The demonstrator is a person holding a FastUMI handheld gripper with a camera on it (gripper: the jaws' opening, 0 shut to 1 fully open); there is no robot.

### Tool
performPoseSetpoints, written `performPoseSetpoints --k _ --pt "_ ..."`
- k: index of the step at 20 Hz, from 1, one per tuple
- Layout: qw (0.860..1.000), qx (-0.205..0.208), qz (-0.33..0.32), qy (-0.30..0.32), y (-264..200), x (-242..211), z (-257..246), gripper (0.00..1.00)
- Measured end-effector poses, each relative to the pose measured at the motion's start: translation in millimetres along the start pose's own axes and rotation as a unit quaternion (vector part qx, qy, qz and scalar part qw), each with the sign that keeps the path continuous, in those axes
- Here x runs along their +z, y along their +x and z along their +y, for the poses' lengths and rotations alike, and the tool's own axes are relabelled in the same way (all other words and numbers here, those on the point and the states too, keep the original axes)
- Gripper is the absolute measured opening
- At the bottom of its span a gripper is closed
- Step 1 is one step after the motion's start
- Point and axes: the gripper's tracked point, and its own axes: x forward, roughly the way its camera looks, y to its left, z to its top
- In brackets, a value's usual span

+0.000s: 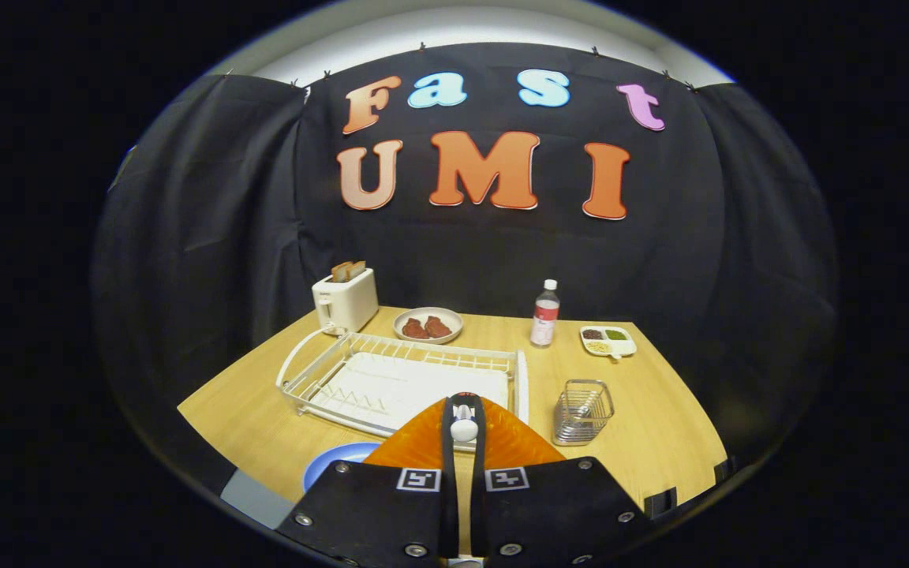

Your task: Take the plate from the dish rack, then take the spoon from the basket and place it into the plate.

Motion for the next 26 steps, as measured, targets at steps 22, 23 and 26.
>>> performPoseSetpoints --k 22,23,26 --pt "0.983 0.139 0.116 -0.043 34 -114 99 0.09" --pt "0.981 0.134 0.13 -0.048 35 -122 93 0.12" --pt "0.98 0.125 0.147 -0.046 35 -131 83 0.16"
